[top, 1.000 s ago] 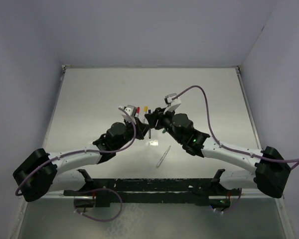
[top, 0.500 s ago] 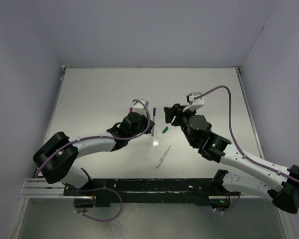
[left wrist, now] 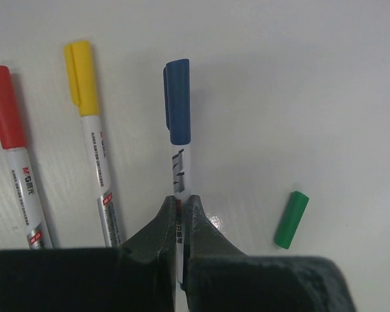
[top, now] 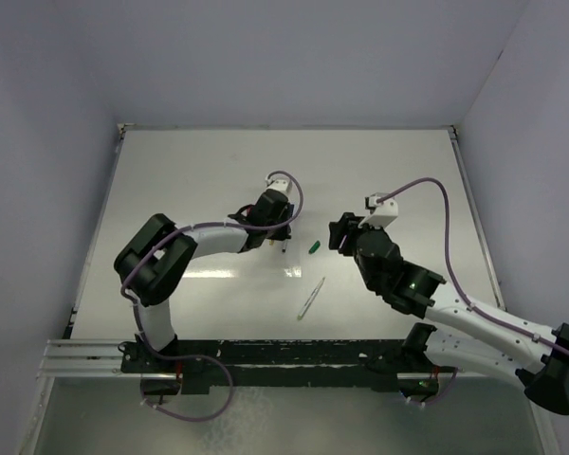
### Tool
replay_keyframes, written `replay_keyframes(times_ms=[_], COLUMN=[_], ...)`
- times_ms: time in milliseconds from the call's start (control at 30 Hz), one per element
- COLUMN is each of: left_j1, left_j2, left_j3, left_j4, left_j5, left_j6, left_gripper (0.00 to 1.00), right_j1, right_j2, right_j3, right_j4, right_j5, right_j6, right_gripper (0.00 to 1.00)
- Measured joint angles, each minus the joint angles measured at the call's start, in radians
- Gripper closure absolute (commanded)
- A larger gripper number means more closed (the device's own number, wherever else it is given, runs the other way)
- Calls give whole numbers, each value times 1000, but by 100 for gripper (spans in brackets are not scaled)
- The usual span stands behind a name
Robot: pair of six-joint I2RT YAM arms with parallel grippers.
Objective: Insert the pens into the pen caps
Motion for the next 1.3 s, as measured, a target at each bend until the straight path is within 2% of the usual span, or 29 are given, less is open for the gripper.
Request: replay_keyframes(times_ms=[233,367,433,600,767,867,1000,1067,1133,1200,1300], left_j1=[22,31,32,33,34,34,34,32,23,-2,-90], left_j2=[107,149,153,154,144,106,-27,-106,-181,-250,-310], left_j3=[129,178,186,192,192,181,127,88,39,-23,-111], left_j4=[-71,-97,-102,-105,-119,-140,-134,-114,-90,-59,-37], left_j5=[10,9,10,10,10,14,28,34,34,22,-21], left_j6=[12,11,10,10,19,24,37,37,42,58,85], left_gripper=[90,73,68,64,62,61,61,61,61,61,61], right_j1=[0,0,0,0,0,-9,-68,-119,-184,-231,-249], right_j2=[-5,-5,-5,1,36,65,145,170,213,264,357], right_j3=[-25,-38,-39,-39,-40,-40,-21,-12,2,16,51], right_j4=[-35,-46,-47,-44,-37,-39,-67,-76,-81,-82,-99], right_j5=[12,12,12,12,18,31,1,-31,-100,-150,-209], right_j6=[35,50,54,60,65,83,127,143,165,182,197], right_gripper=[42,42,42,42,38,40,47,57,70,72,68])
